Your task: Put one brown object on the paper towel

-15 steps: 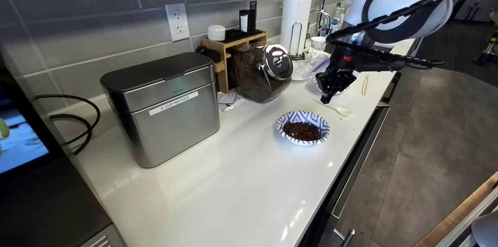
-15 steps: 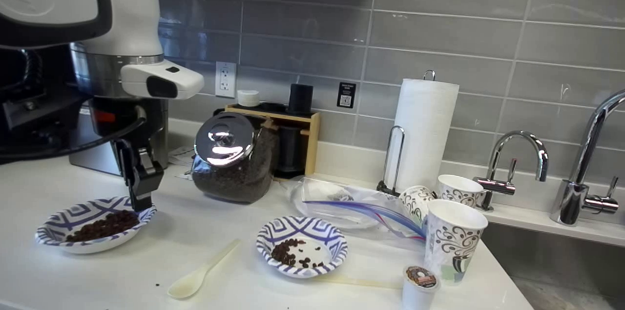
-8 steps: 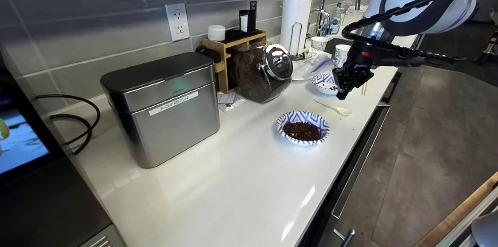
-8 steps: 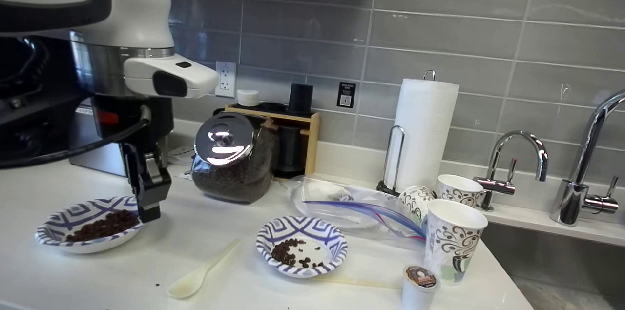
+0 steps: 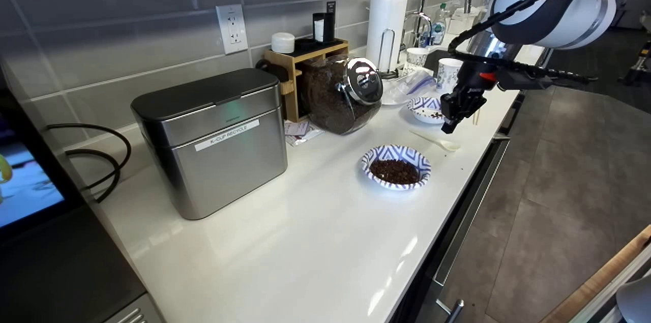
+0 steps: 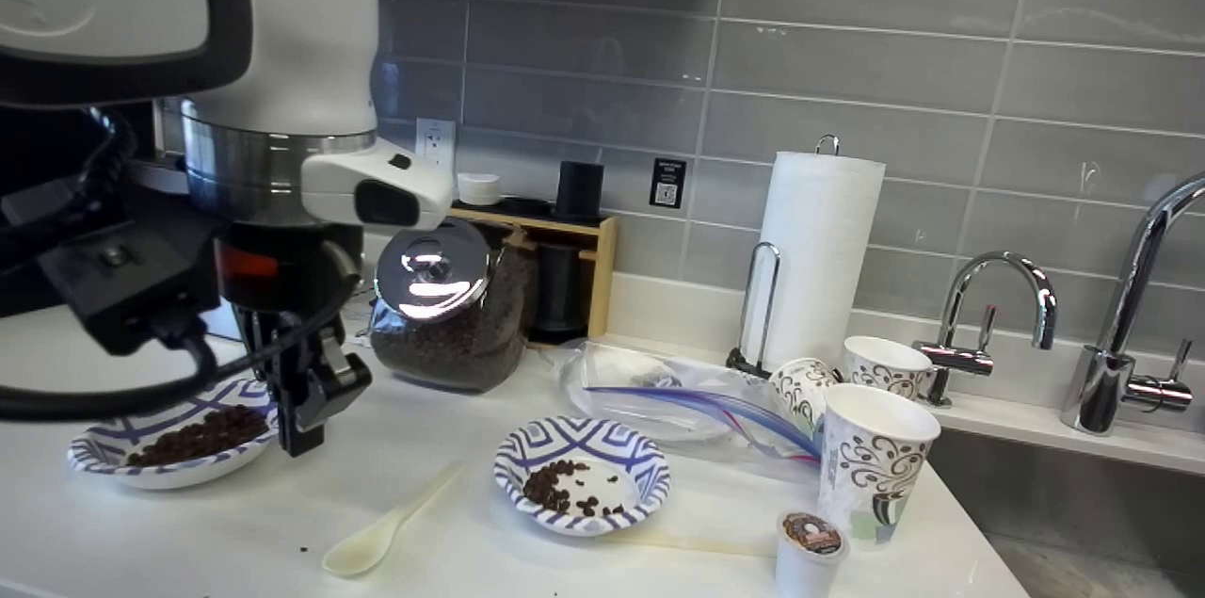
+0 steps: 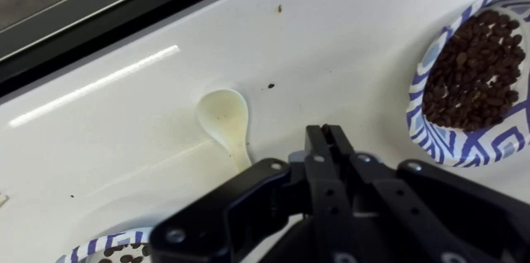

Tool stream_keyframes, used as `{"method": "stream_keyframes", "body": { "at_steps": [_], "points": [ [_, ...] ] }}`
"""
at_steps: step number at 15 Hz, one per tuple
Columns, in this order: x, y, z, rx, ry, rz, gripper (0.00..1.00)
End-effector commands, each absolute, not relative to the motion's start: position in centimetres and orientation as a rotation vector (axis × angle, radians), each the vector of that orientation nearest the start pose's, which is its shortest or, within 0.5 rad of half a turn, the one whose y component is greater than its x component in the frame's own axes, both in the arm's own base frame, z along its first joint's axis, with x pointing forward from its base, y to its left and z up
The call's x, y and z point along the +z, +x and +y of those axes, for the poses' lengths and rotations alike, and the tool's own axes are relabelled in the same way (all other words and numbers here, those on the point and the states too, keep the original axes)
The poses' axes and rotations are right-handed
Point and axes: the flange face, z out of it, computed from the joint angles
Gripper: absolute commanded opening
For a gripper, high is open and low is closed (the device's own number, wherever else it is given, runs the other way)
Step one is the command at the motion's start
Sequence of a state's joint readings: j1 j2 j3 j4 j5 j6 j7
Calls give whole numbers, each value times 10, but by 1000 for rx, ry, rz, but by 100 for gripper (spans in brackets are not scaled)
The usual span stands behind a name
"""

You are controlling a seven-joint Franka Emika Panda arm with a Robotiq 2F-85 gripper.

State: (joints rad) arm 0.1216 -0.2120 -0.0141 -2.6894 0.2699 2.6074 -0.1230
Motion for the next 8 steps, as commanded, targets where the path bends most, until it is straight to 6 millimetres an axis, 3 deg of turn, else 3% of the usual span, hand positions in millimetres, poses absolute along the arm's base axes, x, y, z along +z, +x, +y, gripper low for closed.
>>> {"method": "stream_keyframes", "body": {
  "at_steps": [1, 8],
  "points": [
    [304, 422, 29, -186, -2967, -190, 2],
    [285, 428, 21, -95, -2976, -386, 2]
  ]
}}
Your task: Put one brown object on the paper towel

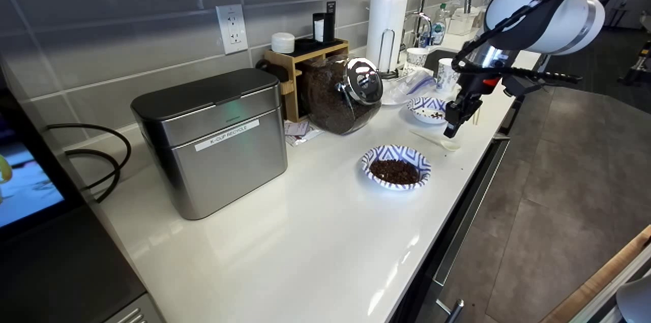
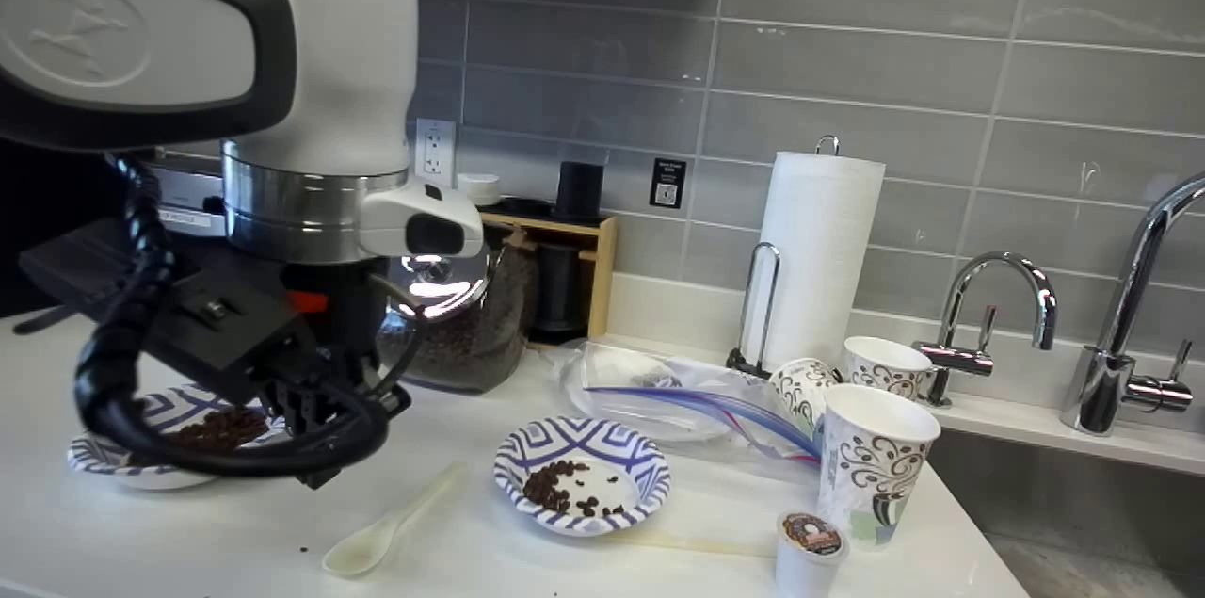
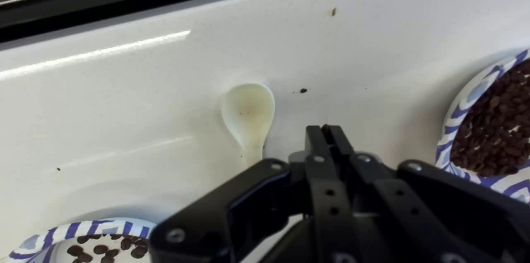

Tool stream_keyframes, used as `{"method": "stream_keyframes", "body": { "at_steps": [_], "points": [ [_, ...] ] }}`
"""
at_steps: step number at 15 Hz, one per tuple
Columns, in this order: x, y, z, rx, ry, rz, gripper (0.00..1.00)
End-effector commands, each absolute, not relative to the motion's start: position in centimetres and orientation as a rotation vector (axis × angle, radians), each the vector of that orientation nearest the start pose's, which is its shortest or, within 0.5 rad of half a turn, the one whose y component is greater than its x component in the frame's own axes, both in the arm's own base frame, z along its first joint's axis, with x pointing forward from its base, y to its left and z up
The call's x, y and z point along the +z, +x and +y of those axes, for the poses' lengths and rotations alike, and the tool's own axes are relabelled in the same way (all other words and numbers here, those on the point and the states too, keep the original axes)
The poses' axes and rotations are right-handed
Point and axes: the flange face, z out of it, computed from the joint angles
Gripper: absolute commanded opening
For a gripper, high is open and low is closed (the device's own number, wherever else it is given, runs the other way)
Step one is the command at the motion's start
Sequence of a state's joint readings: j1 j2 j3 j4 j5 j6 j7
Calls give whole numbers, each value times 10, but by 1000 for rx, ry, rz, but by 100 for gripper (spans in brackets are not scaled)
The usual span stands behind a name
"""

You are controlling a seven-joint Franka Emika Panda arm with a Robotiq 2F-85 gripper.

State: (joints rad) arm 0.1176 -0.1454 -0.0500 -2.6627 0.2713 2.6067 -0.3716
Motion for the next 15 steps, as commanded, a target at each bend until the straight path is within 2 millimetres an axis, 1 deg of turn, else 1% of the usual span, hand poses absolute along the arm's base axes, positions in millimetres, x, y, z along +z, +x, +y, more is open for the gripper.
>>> {"method": "stream_keyframes", "body": {
  "at_steps": [1, 5, 10, 15],
  "points": [
    [282, 428, 20, -83, -2982, -400, 2],
    [274, 429, 10, -58, -3016, -416, 2],
    [270, 432, -1, -60, -3044, -437, 2],
    [270, 437, 0, -71, -3049, -447, 2]
  ]
}}
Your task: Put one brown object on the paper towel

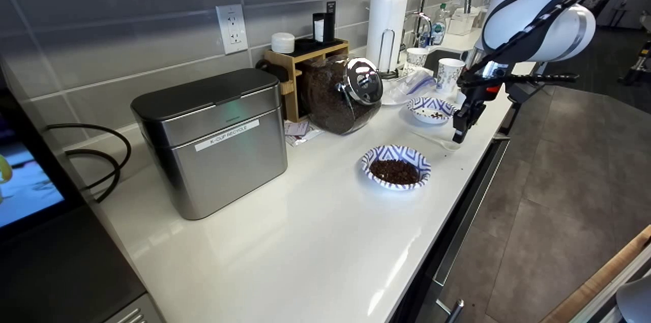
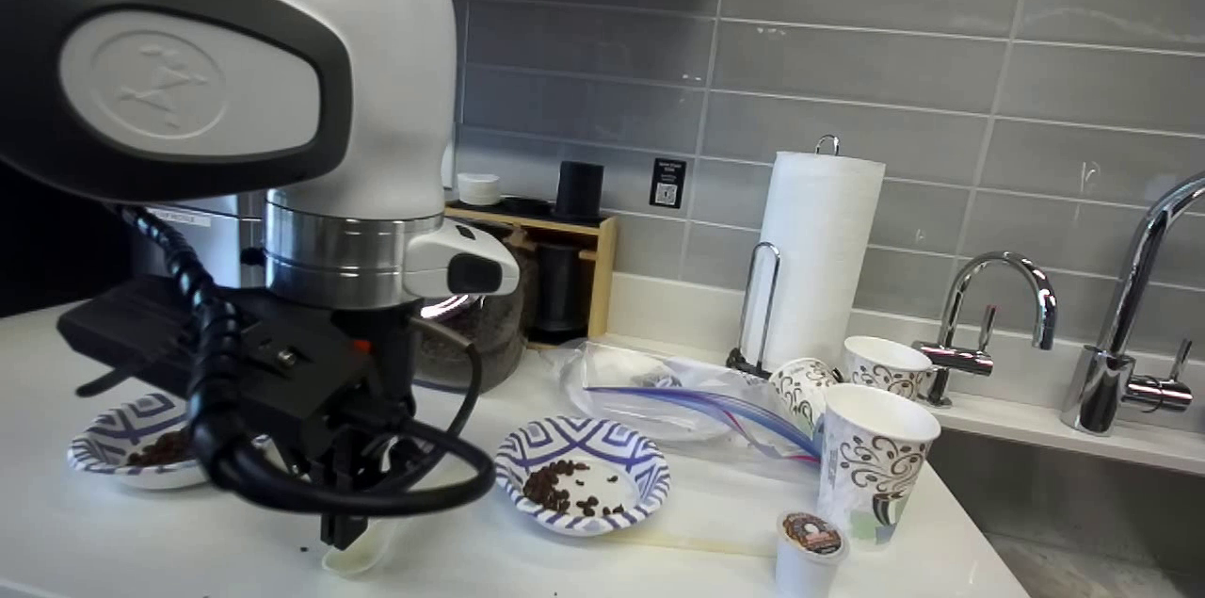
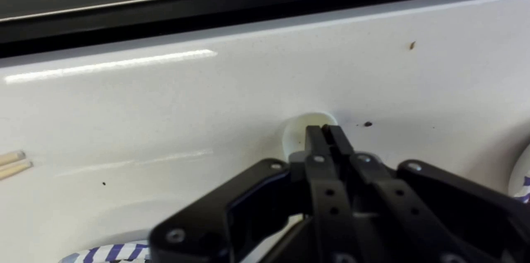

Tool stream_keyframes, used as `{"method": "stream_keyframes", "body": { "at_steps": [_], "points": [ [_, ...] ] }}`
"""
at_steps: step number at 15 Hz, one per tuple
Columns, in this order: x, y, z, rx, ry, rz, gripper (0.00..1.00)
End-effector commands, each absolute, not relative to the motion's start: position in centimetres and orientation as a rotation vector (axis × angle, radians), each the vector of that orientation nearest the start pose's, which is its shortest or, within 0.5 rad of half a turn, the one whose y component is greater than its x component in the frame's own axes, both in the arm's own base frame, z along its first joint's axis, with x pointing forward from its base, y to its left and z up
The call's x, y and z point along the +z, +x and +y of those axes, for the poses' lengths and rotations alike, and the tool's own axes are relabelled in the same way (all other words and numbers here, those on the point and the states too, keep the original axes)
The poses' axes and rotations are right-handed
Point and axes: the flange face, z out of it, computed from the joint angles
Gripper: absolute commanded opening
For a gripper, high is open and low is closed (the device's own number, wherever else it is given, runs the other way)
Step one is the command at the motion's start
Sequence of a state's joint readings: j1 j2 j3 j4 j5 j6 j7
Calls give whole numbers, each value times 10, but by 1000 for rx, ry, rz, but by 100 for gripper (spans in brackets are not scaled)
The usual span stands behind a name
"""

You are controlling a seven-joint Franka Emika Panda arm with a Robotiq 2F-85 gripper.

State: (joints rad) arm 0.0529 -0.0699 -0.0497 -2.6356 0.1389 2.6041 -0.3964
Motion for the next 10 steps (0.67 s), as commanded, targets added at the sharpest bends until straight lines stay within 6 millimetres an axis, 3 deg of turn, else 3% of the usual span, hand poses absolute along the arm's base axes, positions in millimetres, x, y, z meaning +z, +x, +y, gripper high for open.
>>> {"method": "stream_keyframes", "body": {
  "at_steps": [1, 10],
  "points": [
    [269, 438, 1, -72, -3050, -451, 2],
    [262, 447, 7, -59, -3059, -476, 2]
  ]
}}
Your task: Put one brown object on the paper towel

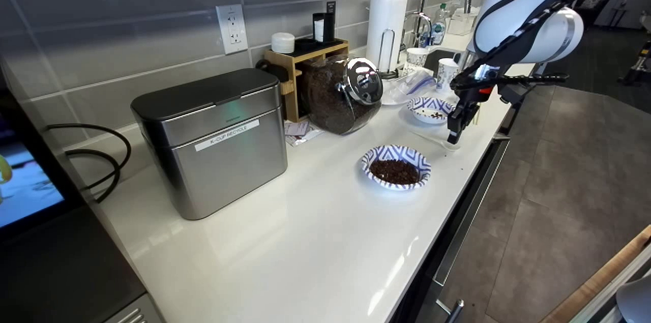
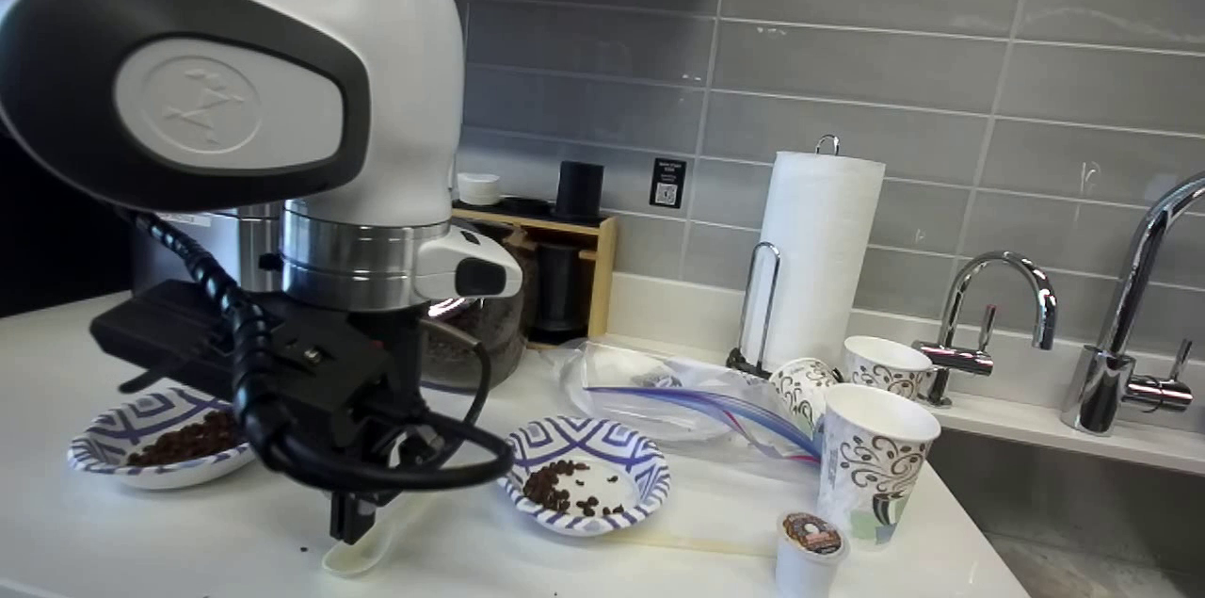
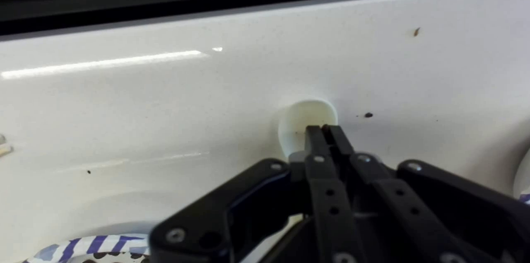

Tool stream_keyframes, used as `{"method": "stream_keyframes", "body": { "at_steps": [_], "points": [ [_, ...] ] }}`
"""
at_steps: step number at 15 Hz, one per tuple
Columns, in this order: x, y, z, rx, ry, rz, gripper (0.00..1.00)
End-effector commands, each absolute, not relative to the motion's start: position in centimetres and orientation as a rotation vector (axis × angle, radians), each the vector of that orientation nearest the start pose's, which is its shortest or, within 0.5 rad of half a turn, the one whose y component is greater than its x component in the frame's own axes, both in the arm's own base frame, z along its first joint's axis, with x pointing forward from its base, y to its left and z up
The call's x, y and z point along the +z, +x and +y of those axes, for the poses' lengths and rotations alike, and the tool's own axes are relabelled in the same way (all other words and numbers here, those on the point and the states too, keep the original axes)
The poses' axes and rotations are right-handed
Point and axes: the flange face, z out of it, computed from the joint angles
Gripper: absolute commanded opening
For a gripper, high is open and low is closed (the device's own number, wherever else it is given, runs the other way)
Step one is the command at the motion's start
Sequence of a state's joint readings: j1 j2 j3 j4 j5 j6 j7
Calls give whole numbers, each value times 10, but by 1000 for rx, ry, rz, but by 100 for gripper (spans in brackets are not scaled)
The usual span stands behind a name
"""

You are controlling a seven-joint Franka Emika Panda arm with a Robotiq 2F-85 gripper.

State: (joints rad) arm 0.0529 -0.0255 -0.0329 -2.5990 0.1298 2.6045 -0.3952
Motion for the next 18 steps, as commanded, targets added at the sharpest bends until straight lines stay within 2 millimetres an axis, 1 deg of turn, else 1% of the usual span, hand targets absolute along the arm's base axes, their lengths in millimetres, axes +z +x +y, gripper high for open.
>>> {"method": "stream_keyframes", "body": {
  "at_steps": [1, 14, 15, 16, 18],
  "points": [
    [262, 448, 6, -58, -3063, -474, 2],
    [259, 453, 9, -46, -3078, -506, 2],
    [259, 453, 9, -45, -3081, -506, 4],
    [259, 453, 9, -43, -3084, -505, 26],
    [258, 454, 9, -39, -3089, -505, 39]
  ]
}}
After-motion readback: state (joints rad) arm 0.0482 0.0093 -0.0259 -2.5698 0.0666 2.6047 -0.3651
